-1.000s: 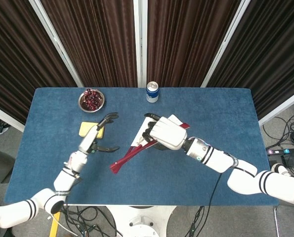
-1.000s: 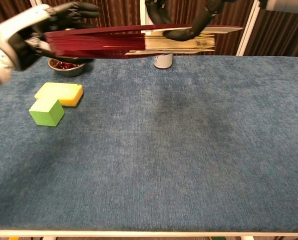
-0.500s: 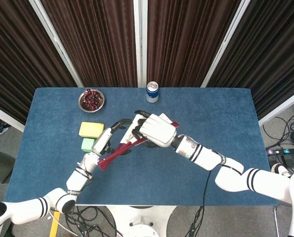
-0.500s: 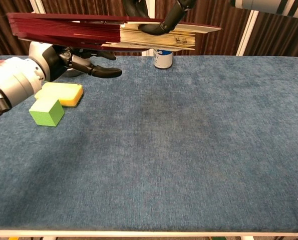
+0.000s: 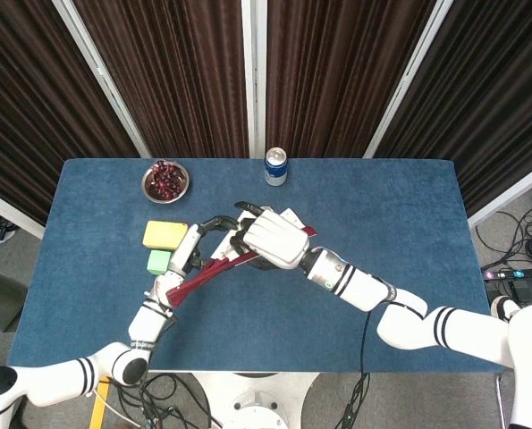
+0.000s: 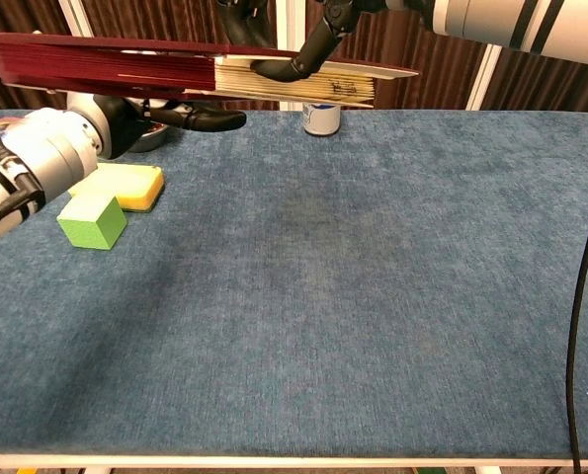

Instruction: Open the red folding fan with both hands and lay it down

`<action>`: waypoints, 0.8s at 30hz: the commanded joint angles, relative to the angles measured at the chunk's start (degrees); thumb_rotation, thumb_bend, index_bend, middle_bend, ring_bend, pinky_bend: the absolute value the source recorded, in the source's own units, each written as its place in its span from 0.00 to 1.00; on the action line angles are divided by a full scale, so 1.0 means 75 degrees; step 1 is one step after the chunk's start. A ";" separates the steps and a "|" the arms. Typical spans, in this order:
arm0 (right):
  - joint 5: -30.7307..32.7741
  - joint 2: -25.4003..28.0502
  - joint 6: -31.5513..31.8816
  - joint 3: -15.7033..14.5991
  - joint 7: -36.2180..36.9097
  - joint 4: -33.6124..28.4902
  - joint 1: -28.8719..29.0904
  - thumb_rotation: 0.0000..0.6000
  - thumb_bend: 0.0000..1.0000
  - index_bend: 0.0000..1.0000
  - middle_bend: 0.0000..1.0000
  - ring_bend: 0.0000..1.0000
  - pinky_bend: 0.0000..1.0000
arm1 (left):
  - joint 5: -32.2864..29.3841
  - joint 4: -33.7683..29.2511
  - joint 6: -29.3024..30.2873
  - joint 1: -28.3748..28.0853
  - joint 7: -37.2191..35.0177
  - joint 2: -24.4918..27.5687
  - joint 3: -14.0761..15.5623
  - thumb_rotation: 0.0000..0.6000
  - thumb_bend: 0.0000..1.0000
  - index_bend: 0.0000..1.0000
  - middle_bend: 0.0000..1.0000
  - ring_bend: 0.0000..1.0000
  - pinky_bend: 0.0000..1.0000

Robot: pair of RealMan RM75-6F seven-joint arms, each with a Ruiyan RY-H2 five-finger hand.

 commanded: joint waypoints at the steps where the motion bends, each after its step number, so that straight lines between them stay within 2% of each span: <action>1: 0.0025 -0.0028 0.0002 0.0025 -0.0023 0.0003 -0.0008 1.00 0.98 0.94 0.70 0.44 0.13 | -0.0036 0.0053 0.0064 0.0007 0.0039 -0.0090 -0.0037 1.00 0.21 0.51 0.46 0.33 0.35; 6: 0.0090 -0.0077 -0.0015 0.0055 -0.0026 0.0025 -0.0032 1.00 0.98 0.94 0.70 0.44 0.12 | -0.0189 0.0222 0.0394 0.0072 0.0029 -0.0431 -0.0243 1.00 0.27 0.63 0.57 0.43 0.41; 11: 0.0153 -0.0125 -0.0002 0.0077 0.0014 0.0087 -0.0077 1.00 0.98 0.93 0.70 0.44 0.12 | -0.0301 0.0350 0.0536 0.0121 -0.0089 -0.0632 -0.0391 1.00 0.33 0.73 0.65 0.49 0.44; 24: 0.0192 0.0037 0.0077 0.0194 -0.0082 0.0140 -0.0148 1.00 0.98 0.93 0.70 0.44 0.12 | -0.0154 0.0660 0.0457 0.0249 0.0347 -0.0567 -0.0093 1.00 0.37 0.76 0.67 0.51 0.45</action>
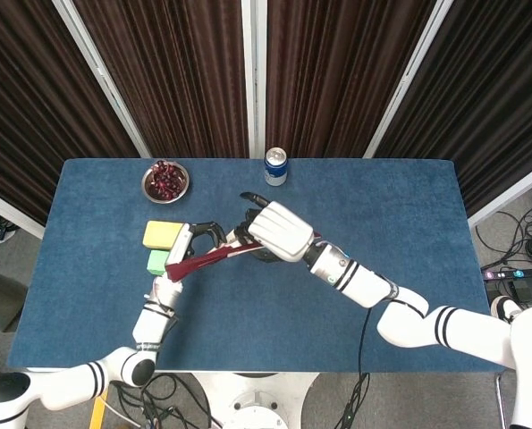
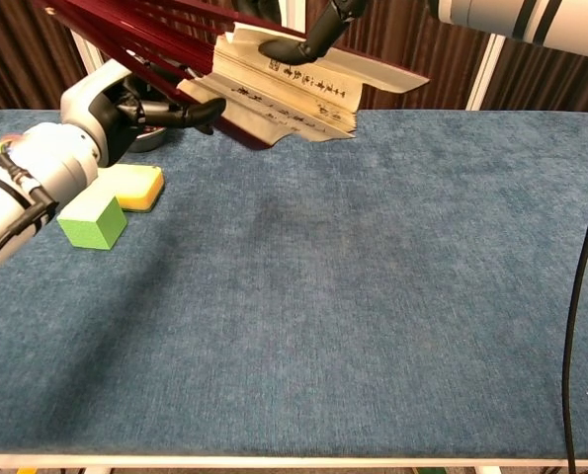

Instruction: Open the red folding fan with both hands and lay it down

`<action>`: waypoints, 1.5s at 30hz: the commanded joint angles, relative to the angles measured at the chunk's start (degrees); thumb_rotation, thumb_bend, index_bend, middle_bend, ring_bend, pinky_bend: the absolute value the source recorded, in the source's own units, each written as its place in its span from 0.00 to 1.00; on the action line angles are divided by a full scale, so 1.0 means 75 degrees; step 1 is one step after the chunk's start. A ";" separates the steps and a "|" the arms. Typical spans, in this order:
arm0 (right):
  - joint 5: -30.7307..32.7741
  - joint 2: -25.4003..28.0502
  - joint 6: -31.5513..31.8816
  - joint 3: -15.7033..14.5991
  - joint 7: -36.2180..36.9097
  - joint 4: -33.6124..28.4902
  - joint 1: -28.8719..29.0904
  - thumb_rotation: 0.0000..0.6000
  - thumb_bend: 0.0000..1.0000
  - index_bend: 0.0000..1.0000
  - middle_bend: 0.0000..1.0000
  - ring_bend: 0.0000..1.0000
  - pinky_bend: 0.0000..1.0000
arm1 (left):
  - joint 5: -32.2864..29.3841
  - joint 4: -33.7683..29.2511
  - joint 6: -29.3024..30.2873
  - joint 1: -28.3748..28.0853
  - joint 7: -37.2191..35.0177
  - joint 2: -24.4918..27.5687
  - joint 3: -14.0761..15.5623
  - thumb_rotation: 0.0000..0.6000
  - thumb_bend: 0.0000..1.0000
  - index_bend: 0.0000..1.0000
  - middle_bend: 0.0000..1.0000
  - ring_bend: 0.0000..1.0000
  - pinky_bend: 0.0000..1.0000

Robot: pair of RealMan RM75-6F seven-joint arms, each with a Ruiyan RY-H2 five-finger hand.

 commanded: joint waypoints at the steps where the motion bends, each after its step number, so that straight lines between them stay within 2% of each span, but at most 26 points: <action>1: 0.0001 0.0033 0.0020 0.0009 -0.0061 0.0009 -0.0022 1.00 0.98 0.94 0.70 0.44 0.12 | 0.0029 0.0046 0.0004 0.0039 0.0130 0.0037 0.0062 1.00 0.37 0.76 0.68 0.52 0.45; 8: -0.0172 0.0256 0.0183 -0.0077 -0.0593 -0.0098 -0.0152 1.00 0.99 0.94 0.70 0.44 0.12 | -0.0007 0.0147 0.0103 0.0165 0.0938 0.0259 0.0166 1.00 0.37 0.76 0.68 0.52 0.46; 13: -0.0364 0.0599 0.0650 -0.0268 -0.1361 -0.0424 -0.0561 1.00 0.99 0.94 0.70 0.44 0.12 | -0.0138 0.0050 0.0432 0.0343 0.2229 0.0636 0.0172 1.00 0.37 0.76 0.68 0.52 0.46; 21: -0.0562 0.0933 0.1493 -0.0475 -0.2659 -0.0904 -0.1313 1.00 1.00 0.93 0.70 0.44 0.11 | -0.0648 -0.0610 0.0846 0.0575 0.4318 0.1208 0.0049 1.00 0.37 0.74 0.66 0.52 0.46; 29: -0.0730 0.1107 0.1910 -0.0600 -0.4314 -0.1432 -0.1845 1.00 1.00 0.92 0.70 0.44 0.10 | -0.0982 -0.1206 0.1678 0.0640 0.6630 0.1254 -0.0053 1.00 0.37 0.73 0.65 0.52 0.46; 35: -0.0927 0.1050 0.2183 -0.0712 -0.5117 -0.1507 -0.2193 1.00 1.00 0.92 0.70 0.44 0.08 | -0.0999 -0.1358 0.2234 0.0614 0.7875 0.1120 -0.0076 1.00 0.37 0.72 0.64 0.52 0.46; 41: -0.1089 0.0960 0.2308 -0.0817 -0.5196 -0.1388 -0.2419 1.00 1.00 0.91 0.70 0.44 0.07 | -0.0977 -0.1396 0.2311 0.0608 0.8118 0.1049 -0.0059 1.00 0.37 0.70 0.63 0.52 0.46; 45: -0.1197 0.0723 0.2444 -0.0944 -0.4912 -0.0935 -0.2608 1.00 0.98 0.90 0.69 0.44 0.05 | -0.0828 -0.1048 0.2368 0.0566 0.8169 0.0813 0.0046 1.00 0.36 0.68 0.62 0.52 0.46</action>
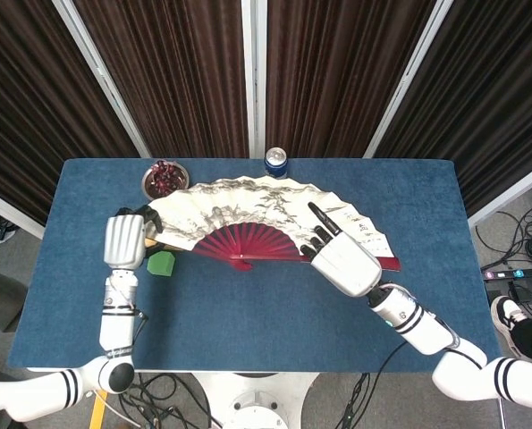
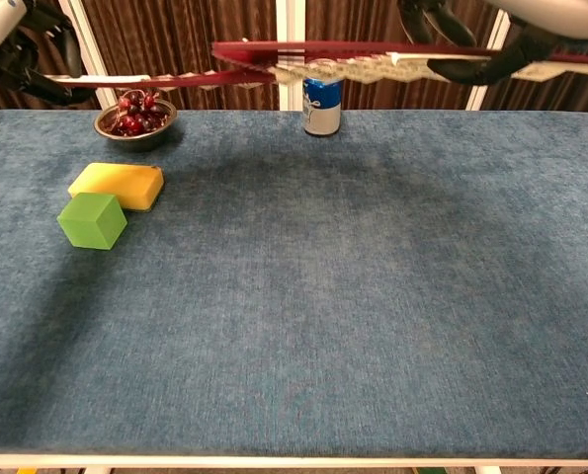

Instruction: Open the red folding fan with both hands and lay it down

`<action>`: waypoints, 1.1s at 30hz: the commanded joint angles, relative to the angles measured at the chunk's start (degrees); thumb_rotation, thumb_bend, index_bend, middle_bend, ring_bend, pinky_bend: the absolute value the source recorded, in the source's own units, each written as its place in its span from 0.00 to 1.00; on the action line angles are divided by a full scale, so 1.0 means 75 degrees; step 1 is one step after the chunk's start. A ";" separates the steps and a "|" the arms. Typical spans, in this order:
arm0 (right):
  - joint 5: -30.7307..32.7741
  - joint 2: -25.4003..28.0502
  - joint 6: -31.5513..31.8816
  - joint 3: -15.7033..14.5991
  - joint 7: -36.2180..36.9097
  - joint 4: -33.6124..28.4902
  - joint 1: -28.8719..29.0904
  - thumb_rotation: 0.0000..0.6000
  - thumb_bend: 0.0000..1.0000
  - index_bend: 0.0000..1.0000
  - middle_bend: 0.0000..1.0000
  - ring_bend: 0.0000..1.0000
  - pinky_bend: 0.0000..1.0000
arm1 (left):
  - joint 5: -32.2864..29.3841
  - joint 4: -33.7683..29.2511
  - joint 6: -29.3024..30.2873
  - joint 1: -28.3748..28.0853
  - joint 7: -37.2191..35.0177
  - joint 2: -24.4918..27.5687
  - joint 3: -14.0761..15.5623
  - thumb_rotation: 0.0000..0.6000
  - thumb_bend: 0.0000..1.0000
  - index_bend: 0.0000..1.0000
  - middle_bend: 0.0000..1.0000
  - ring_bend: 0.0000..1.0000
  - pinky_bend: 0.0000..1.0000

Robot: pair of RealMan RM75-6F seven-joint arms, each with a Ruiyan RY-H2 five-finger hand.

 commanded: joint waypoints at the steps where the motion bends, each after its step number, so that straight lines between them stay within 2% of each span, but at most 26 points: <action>1: -0.0090 -0.0247 0.0131 -0.0115 0.0272 0.0447 -0.0168 1.00 0.95 0.89 0.68 0.43 0.03 | 0.0144 0.0353 0.0069 -0.0047 0.0060 -0.0228 0.0092 1.00 0.36 0.68 0.62 0.52 0.46; 6: -0.0091 -0.0775 0.0253 -0.0271 0.0766 0.1363 -0.0403 1.00 0.88 0.82 0.64 0.39 0.00 | 0.0451 0.1384 0.0162 -0.0188 -0.0026 -0.0818 0.0228 1.00 0.36 0.64 0.59 0.51 0.46; 9: -0.0102 -0.1122 0.0339 -0.0353 0.1001 0.1933 -0.0536 1.00 0.74 0.72 0.59 0.37 0.00 | 0.0495 0.1906 0.0075 -0.0264 -0.0023 -0.1124 0.0285 1.00 0.35 0.60 0.58 0.51 0.46; 12: -0.0022 -0.1435 0.0331 -0.0421 0.1207 0.2405 -0.0670 1.00 0.54 0.56 0.52 0.31 0.00 | 0.0525 0.2287 -0.0053 -0.0313 0.0032 -0.1352 0.0371 1.00 0.29 0.45 0.51 0.46 0.46; 14: 0.0075 -0.1609 0.0291 -0.0432 0.1335 0.2662 -0.0746 1.00 0.40 0.40 0.44 0.22 0.00 | 0.0548 0.2472 -0.0185 -0.0342 0.0062 -0.1464 0.0446 1.00 0.25 0.35 0.44 0.40 0.44; 16: 0.0184 -0.1772 0.0291 -0.0411 0.1477 0.2847 -0.0824 1.00 0.33 0.29 0.37 0.15 0.00 | 0.0547 0.2593 -0.0300 -0.0366 0.0106 -0.1548 0.0488 1.00 0.21 0.28 0.37 0.33 0.42; 18: 0.0292 -0.1921 0.0242 -0.0399 0.1576 0.3073 -0.0888 1.00 0.30 0.21 0.32 0.10 0.00 | 0.0512 0.2667 -0.0446 -0.0385 0.0121 -0.1631 0.0507 1.00 0.18 0.24 0.29 0.25 0.39; 23: 0.0580 -0.2046 0.0064 -0.0395 0.1652 0.3238 -0.1064 1.00 0.06 0.02 0.19 0.00 0.00 | 0.0540 0.2735 -0.0550 -0.0335 0.0241 -0.1741 0.0624 1.00 0.10 0.13 0.16 0.13 0.30; 25: 0.0698 -0.2020 0.0000 -0.0392 0.1544 0.3174 -0.1148 1.00 0.01 0.00 0.12 0.00 0.00 | 0.0613 0.2731 -0.0502 -0.0282 0.0253 -0.1752 0.0687 1.00 0.06 0.10 0.12 0.10 0.26; 29: 0.1052 -0.1845 -0.0245 -0.0369 0.1193 0.2759 -0.1314 1.00 0.00 0.00 0.01 0.00 0.00 | 0.0764 0.2725 -0.0356 -0.0185 0.0206 -0.1745 0.0748 1.00 0.02 0.06 0.04 0.03 0.19; 33: 0.1512 -0.1471 -0.0723 -0.0343 0.0678 0.2130 -0.1387 1.00 0.00 0.00 0.00 0.00 0.00 | 0.0875 0.2613 -0.0275 -0.0110 0.0226 -0.1633 0.0761 1.00 0.00 0.05 0.02 0.01 0.18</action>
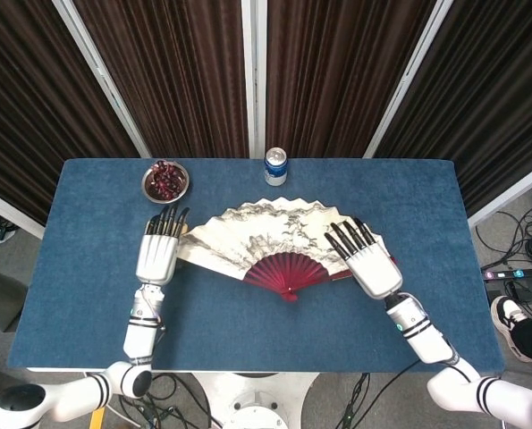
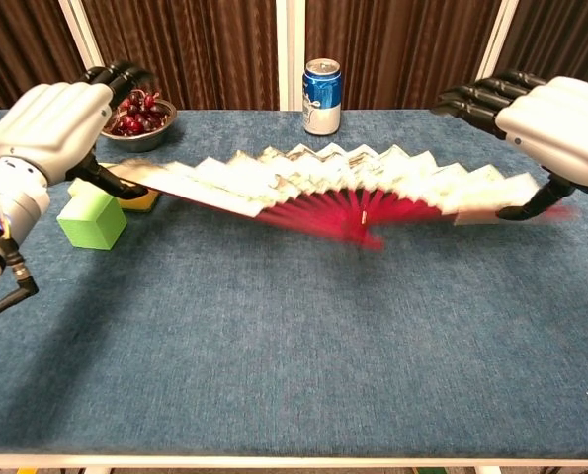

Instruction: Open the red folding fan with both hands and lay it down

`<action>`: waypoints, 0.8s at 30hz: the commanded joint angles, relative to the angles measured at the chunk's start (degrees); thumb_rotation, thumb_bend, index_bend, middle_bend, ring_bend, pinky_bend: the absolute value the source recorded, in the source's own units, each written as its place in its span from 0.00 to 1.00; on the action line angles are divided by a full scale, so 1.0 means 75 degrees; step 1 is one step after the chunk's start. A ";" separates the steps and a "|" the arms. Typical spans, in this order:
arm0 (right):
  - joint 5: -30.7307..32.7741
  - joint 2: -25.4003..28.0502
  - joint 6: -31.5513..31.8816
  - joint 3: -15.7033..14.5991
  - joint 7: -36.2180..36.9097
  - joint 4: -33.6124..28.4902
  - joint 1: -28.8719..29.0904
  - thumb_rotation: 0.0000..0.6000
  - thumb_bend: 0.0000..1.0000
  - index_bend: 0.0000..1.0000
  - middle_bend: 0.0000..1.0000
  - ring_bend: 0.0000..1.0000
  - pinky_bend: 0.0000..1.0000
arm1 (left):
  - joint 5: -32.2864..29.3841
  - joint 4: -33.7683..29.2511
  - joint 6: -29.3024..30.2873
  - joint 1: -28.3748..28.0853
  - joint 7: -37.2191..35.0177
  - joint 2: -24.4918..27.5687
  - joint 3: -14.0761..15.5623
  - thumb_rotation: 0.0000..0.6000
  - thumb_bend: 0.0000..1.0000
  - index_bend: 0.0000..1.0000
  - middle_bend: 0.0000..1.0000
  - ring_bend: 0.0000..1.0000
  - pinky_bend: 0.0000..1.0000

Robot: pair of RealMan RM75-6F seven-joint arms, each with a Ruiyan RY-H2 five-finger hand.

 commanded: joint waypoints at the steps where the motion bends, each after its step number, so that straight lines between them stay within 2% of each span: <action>1: 0.0447 0.0386 -0.0483 0.0028 -0.0476 -0.0573 -0.0082 1.00 0.00 0.00 0.00 0.00 0.00 | 0.0025 -0.0126 -0.0013 0.0047 0.0087 0.0121 0.0016 1.00 0.00 0.04 0.02 0.01 0.17; 5: 0.0801 0.0826 -0.0868 0.0066 -0.0698 -0.1136 -0.0080 1.00 0.00 0.00 0.00 0.00 0.00 | -0.0149 -0.0781 -0.0240 0.0172 0.0348 0.0597 0.0012 1.00 0.00 0.04 0.02 0.01 0.16; 8: 0.0964 0.1172 -0.0852 0.0136 -0.0478 -0.1516 -0.0177 1.00 0.00 0.00 0.00 0.00 0.00 | -0.0251 -0.1655 -0.0413 0.0343 0.0158 0.1242 -0.0013 1.00 0.00 0.04 0.02 0.01 0.16; 12: 0.1070 0.1700 -0.0676 0.0242 0.0124 -0.1877 -0.0367 1.00 0.00 0.00 0.04 0.00 0.00 | 0.0004 -0.2650 -0.0894 0.0530 -0.0708 0.2545 0.0180 1.00 0.00 0.05 0.02 0.01 0.16; 15: 0.1060 0.2081 -0.0410 0.0320 0.0559 -0.2033 -0.0549 1.00 0.00 0.00 0.08 0.00 0.00 | -0.0001 -0.3058 -0.0962 0.0724 -0.0886 0.3326 0.0247 1.00 0.00 0.05 0.02 0.01 0.16; 18: 0.0956 0.2438 -0.0105 0.0319 0.1158 -0.2161 -0.0790 1.00 0.04 0.01 0.16 0.02 0.00 | -0.0072 -0.3233 -0.0904 0.0977 -0.1285 0.3901 0.0250 1.00 0.00 0.06 0.03 0.01 0.16; 20: 0.0896 0.2696 0.0001 0.0266 0.1638 -0.2244 -0.0948 1.00 0.13 0.05 0.21 0.06 0.03 | -0.0058 -0.3203 -0.0938 0.1133 -0.1678 0.4241 0.0309 1.00 0.00 0.06 0.04 0.01 0.16; 24: 0.0894 0.3196 0.0297 0.0118 0.2490 -0.2316 -0.1408 1.00 0.22 0.09 0.22 0.08 0.06 | 0.0135 -0.2920 -0.0920 0.1542 -0.2414 0.4905 0.0616 1.00 0.00 0.08 0.04 0.01 0.15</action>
